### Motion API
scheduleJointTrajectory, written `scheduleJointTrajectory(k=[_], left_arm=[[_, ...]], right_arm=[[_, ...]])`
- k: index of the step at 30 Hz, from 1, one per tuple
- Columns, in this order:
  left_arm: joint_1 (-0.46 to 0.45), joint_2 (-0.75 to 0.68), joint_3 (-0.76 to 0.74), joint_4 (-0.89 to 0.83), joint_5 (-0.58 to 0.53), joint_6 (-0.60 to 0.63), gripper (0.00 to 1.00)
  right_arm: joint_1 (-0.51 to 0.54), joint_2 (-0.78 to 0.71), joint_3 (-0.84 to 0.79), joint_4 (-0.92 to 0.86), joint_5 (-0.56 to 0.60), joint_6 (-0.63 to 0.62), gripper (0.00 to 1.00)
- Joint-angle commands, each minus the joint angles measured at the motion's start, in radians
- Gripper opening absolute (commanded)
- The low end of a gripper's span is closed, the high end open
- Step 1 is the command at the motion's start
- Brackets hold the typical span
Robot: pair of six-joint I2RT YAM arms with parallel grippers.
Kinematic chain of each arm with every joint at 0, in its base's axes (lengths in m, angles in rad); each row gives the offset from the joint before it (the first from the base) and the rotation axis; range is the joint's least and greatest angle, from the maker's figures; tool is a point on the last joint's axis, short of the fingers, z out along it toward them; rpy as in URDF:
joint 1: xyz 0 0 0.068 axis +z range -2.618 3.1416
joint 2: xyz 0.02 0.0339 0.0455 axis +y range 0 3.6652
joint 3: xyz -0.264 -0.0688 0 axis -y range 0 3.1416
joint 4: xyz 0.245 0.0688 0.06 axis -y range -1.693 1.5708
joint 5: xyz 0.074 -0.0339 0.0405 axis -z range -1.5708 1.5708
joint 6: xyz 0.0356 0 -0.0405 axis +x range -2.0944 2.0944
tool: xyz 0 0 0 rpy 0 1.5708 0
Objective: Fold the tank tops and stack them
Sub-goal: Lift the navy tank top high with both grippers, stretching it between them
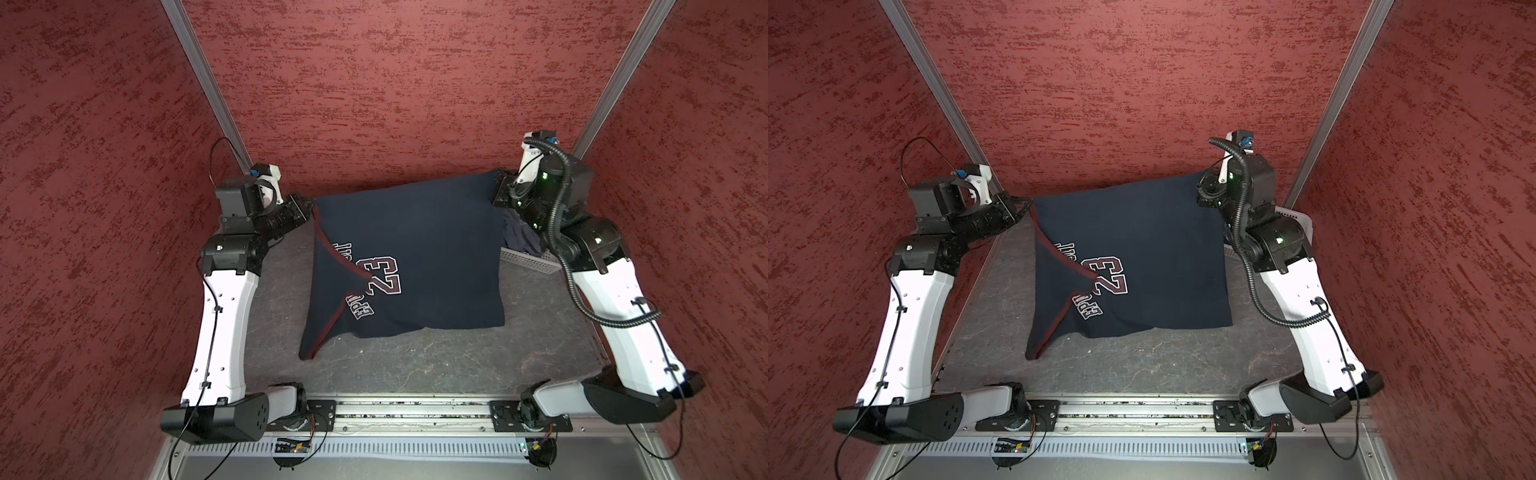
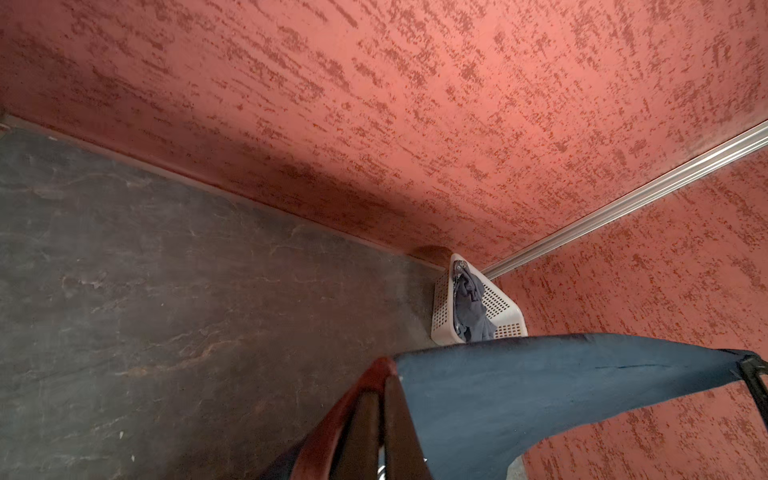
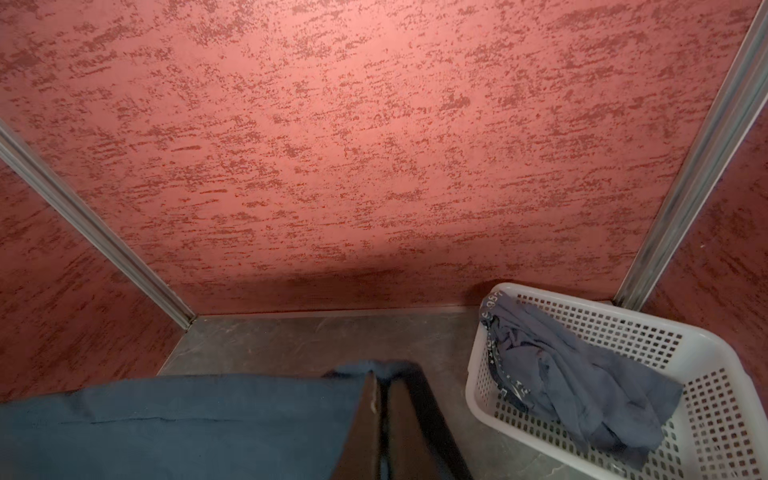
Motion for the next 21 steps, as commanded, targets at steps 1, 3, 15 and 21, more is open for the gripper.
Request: scheduleJointTrajectory(k=[1, 3, 15, 21], left_arm=[[0.009, 0.076, 0.119, 0.064, 0.0, 0.012, 0.02], [0.014, 0.145, 0.213, 0.074, 0.027, 0.012, 0.01], [0.042, 0.197, 0.429, 0.048, 0.11, 0.061, 0.0], [0.026, -0.128, -0.17, 0.225, 0.173, 0.016, 0.02]], right_arm=[[-0.03, 0.069, 0.118, 0.082, 0.056, -0.059, 0.0], [-0.047, 0.135, 0.199, 0.083, 0.041, -0.072, 0.0], [-0.066, 0.276, 0.442, 0.023, -0.102, -0.063, 0.0], [-0.055, 0.001, -0.186, 0.224, -0.244, 0.025, 0.0]])
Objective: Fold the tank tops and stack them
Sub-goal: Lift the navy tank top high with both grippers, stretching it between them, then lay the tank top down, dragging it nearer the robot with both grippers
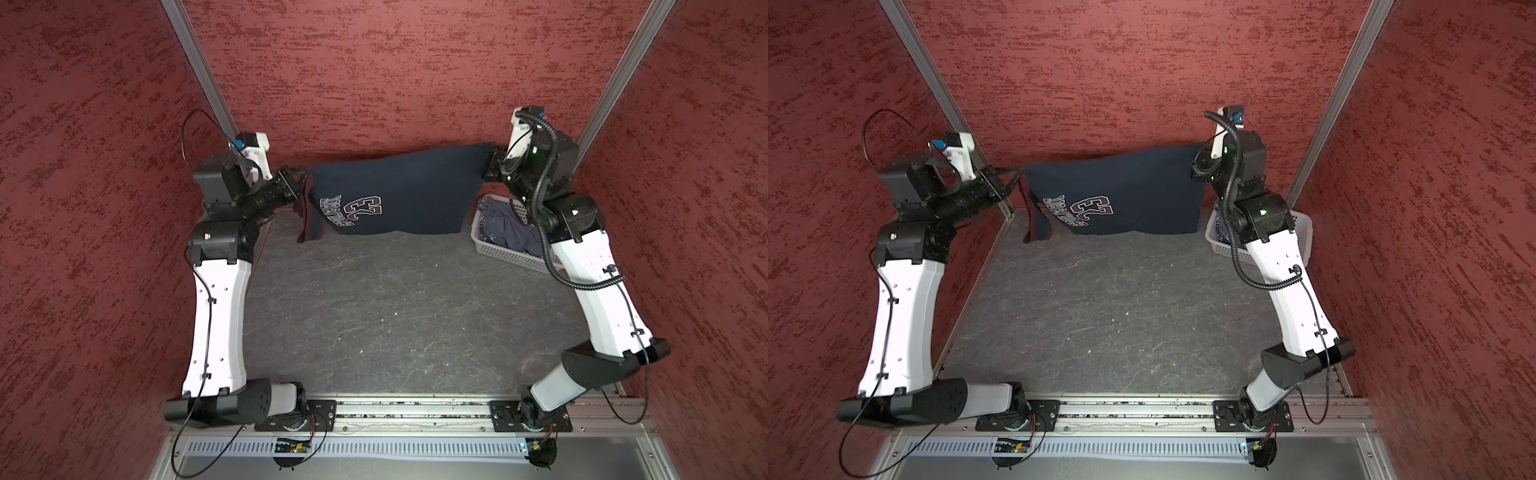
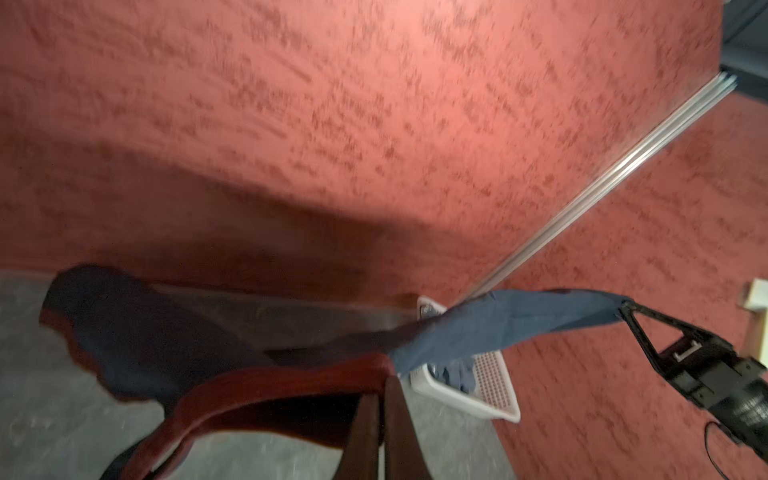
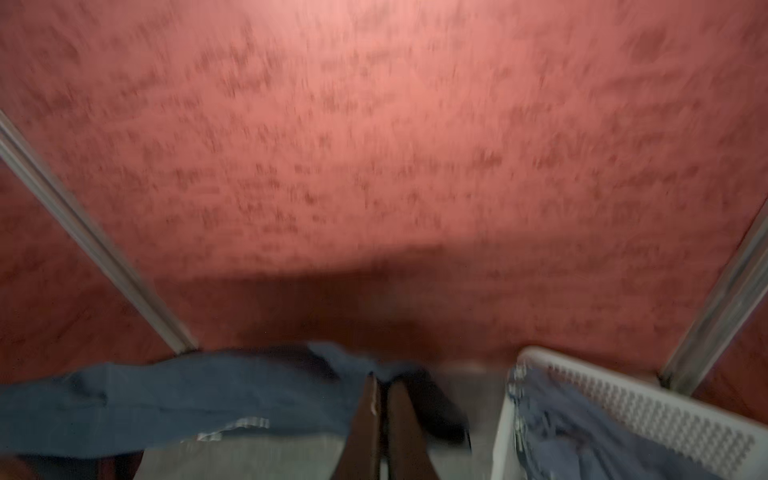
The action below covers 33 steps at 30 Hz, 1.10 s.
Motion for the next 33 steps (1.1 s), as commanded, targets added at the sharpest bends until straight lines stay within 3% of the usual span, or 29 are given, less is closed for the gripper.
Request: scheduleJointTrajectory(k=[1, 8, 10, 13, 19, 28, 30, 33], left_arm=[[-0.013, -0.156, -0.278, 0.106, 0.066, -0.023, 0.02], [-0.135, -0.458, -0.843, 0.04, 0.039, -0.146, 0.11], [-0.161, -0.509, -0.969, 0.012, 0.051, -0.19, 0.22], [-0.194, -0.57, -1.104, -0.029, 0.038, -0.258, 0.5], [-0.209, -0.632, -1.129, -0.165, -0.102, -0.297, 0.85], [-0.181, -0.528, -1.13, -0.217, -0.498, -0.395, 0.83], [-0.145, -0.51, -1.168, -0.143, -0.498, -0.399, 0.82], [-0.087, -0.384, -1.203, 0.028, -0.41, -0.389, 0.8]], right_arm=[[0.004, -0.144, -0.281, 0.109, -0.093, 0.074, 0.0], [0.004, -0.437, -0.958, 0.161, -0.115, 0.201, 0.0], [0.004, -0.462, -1.079, 0.166, -0.151, 0.243, 0.0], [0.004, -0.484, -1.226, 0.163, -0.172, 0.309, 0.0], [-0.007, -0.522, -1.321, 0.046, 0.008, 0.41, 0.0], [-0.015, -0.553, -1.338, 0.015, 0.126, 0.462, 0.0], [-0.016, -0.557, -1.34, 0.01, 0.149, 0.474, 0.0], [-0.02, -0.559, -1.351, -0.01, 0.192, 0.502, 0.0]])
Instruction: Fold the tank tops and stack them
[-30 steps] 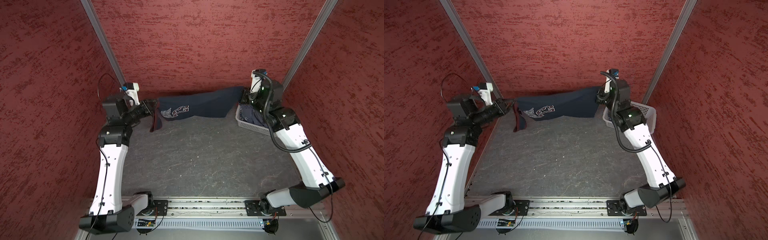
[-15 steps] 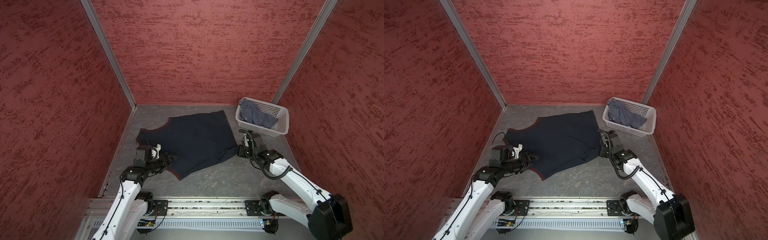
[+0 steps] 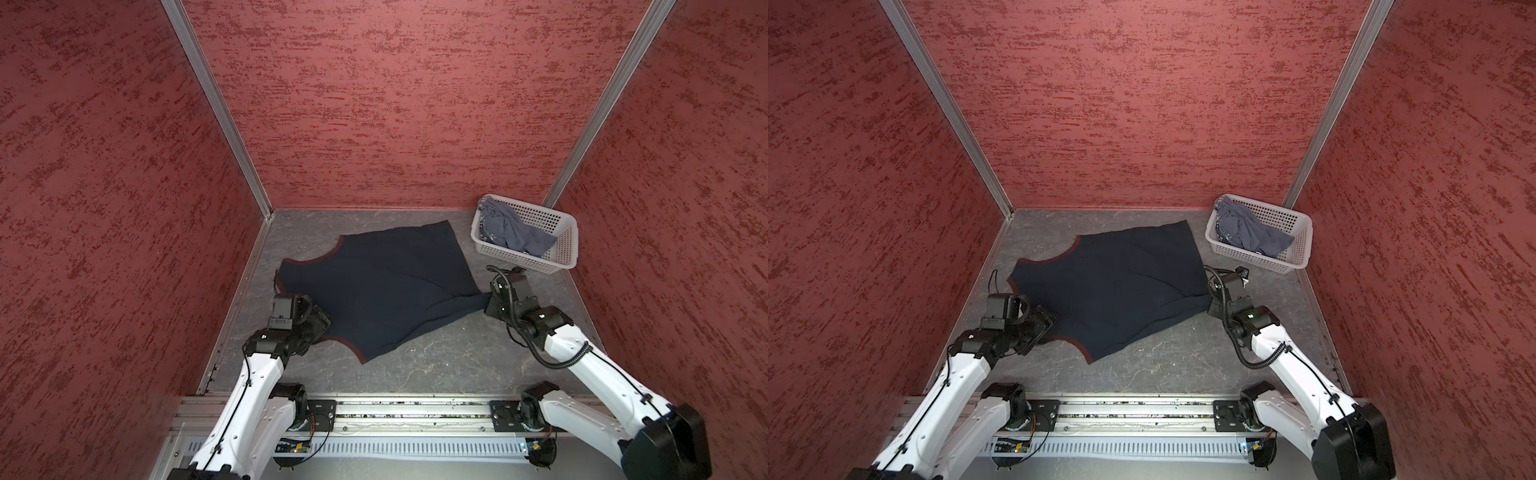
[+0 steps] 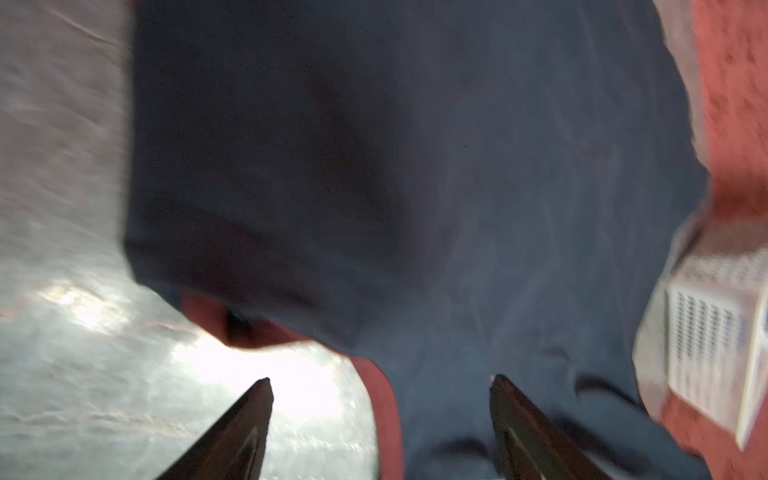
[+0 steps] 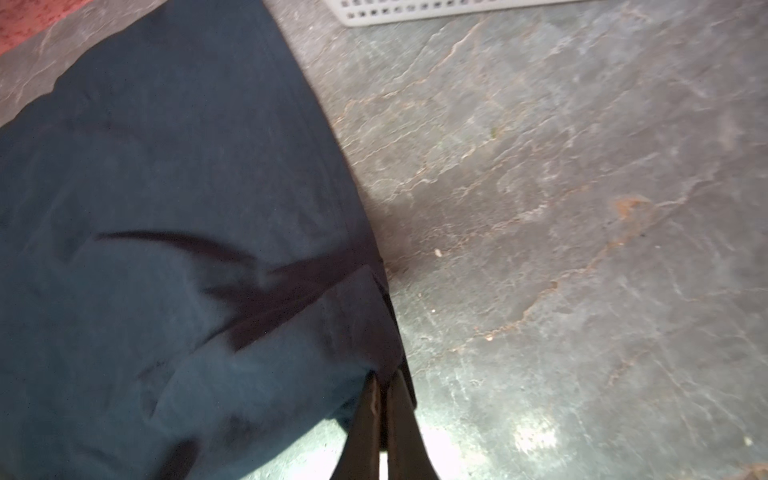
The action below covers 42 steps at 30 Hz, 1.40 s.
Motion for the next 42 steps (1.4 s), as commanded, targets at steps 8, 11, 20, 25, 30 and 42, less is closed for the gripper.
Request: scheduleJointTrajectory(k=[8, 11, 20, 25, 30, 42], left_arm=[[0.051, 0.511, 0.098, 0.384, 0.042, 0.077, 0.67], [0.053, 0.636, 0.171, 0.432, 0.06, 0.107, 0.64], [0.064, 0.824, 0.49, 0.345, 0.08, 0.222, 0.7], [0.059, 0.554, 0.371, 0.237, -0.113, 0.202, 0.78], [0.102, 0.37, 0.211, 0.202, -0.133, 0.196, 0.69], [0.109, 0.518, 0.175, 0.238, -0.043, 0.203, 0.41]], right_arm=[[-0.025, -0.082, -0.071, -0.114, 0.094, 0.173, 0.0], [-0.031, -0.119, -0.102, -0.128, 0.09, 0.22, 0.0], [-0.035, -0.118, -0.192, 0.052, -0.101, 0.265, 0.0], [-0.034, -0.069, -0.173, 0.097, -0.12, 0.237, 0.0], [-0.034, -0.021, -0.15, 0.118, -0.12, 0.218, 0.0], [-0.035, -0.036, -0.154, 0.109, -0.08, 0.206, 0.0]])
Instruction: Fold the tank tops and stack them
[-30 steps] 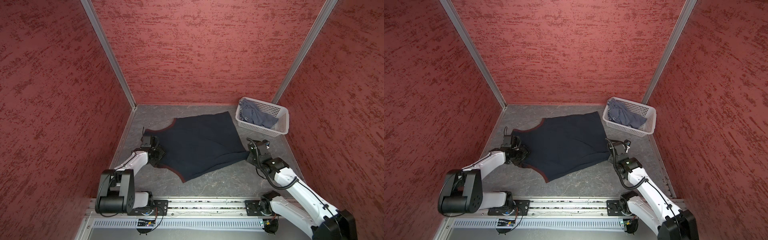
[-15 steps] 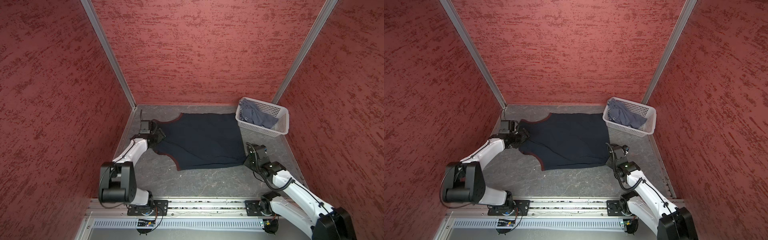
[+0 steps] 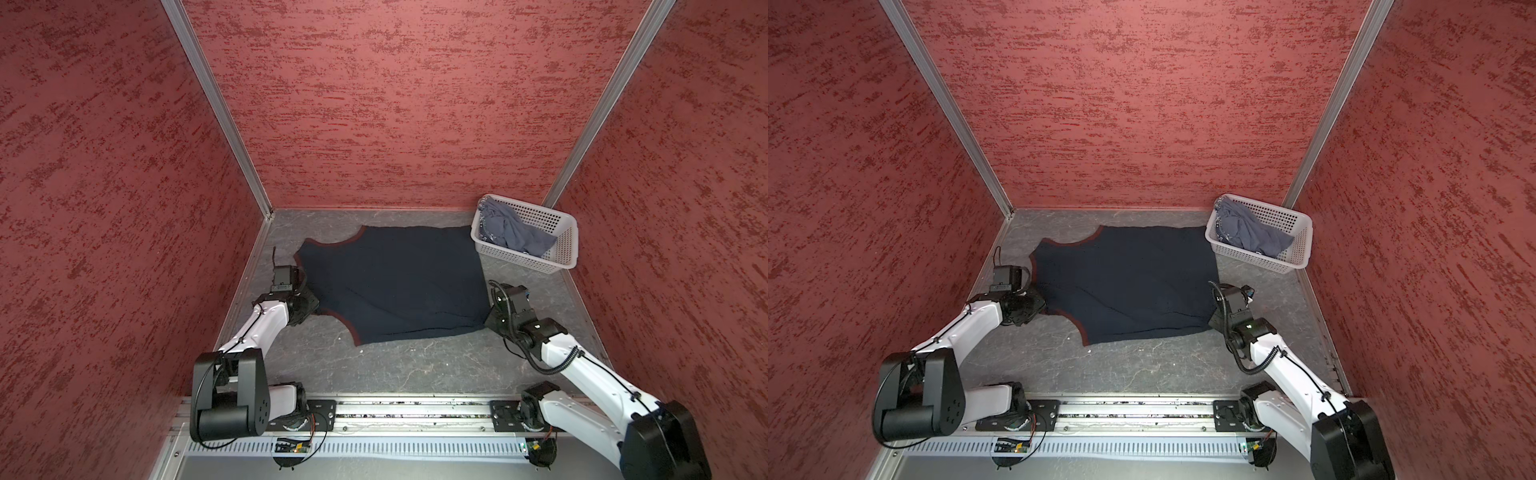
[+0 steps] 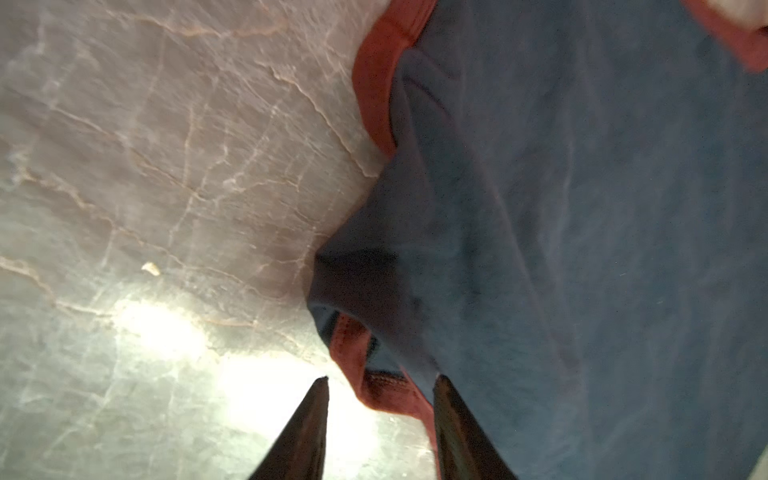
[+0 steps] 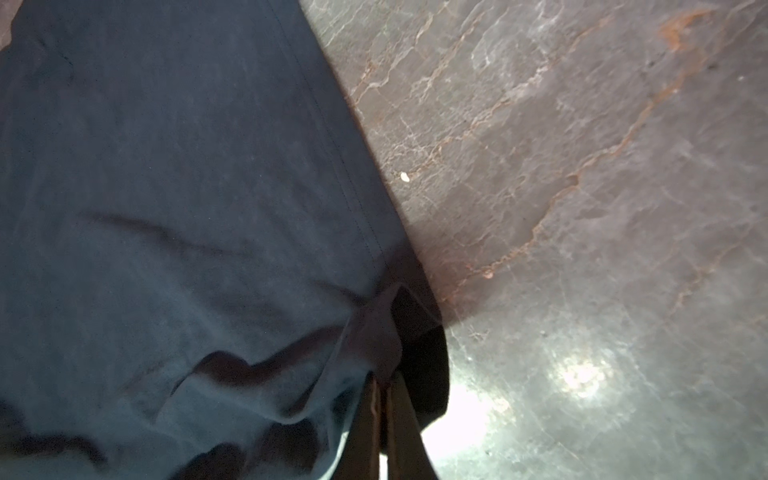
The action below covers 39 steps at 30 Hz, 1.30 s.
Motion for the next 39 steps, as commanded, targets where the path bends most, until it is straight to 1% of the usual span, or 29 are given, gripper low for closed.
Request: scheduleJointTrajectory(k=[1, 8, 12, 15, 19, 22, 24, 25, 29, 34, 36, 39], left_arm=[[-0.015, 0.026, 0.001, 0.006, 0.002, 0.01, 0.4], [-0.023, 0.09, -0.001, 0.024, -0.017, 0.01, 0.33], [-0.024, 0.121, 0.005, 0.01, -0.036, 0.007, 0.27], [-0.023, 0.118, 0.001, 0.003, -0.05, 0.004, 0.24], [-0.02, 0.096, -0.01, 0.003, -0.069, -0.001, 0.16], [-0.021, 0.04, -0.029, 0.007, -0.095, -0.015, 0.09], [-0.021, -0.029, -0.06, 0.015, -0.13, -0.034, 0.01], [-0.019, -0.078, -0.085, 0.024, -0.157, -0.054, 0.0], [-0.008, -0.274, -0.204, 0.065, -0.188, -0.131, 0.0], [0.011, -0.479, -0.273, 0.003, -0.291, -0.203, 0.0], [0.038, -0.515, -0.289, -0.013, -0.287, -0.222, 0.01], [0.099, -0.499, -0.302, -0.01, -0.223, -0.226, 0.08]], right_arm=[[-0.007, -0.021, 0.017, 0.019, 0.032, 0.007, 0.0], [-0.008, -0.031, 0.045, -0.013, 0.075, -0.016, 0.0], [-0.008, -0.039, 0.045, -0.015, 0.085, -0.016, 0.0], [-0.007, -0.034, 0.047, -0.018, 0.096, -0.016, 0.0], [-0.009, -0.024, 0.052, -0.03, 0.123, -0.013, 0.0], [-0.014, -0.006, 0.066, -0.057, 0.15, -0.007, 0.0], [-0.02, 0.006, 0.072, -0.067, 0.162, -0.007, 0.0], [-0.019, 0.011, 0.073, -0.068, 0.163, -0.008, 0.0], [-0.021, 0.034, 0.069, -0.061, 0.157, -0.013, 0.0], [-0.023, 0.051, 0.072, -0.071, 0.179, -0.009, 0.0], [-0.025, 0.057, 0.074, -0.074, 0.186, -0.005, 0.0], [-0.029, 0.064, 0.072, -0.074, 0.185, 0.0, 0.0]])
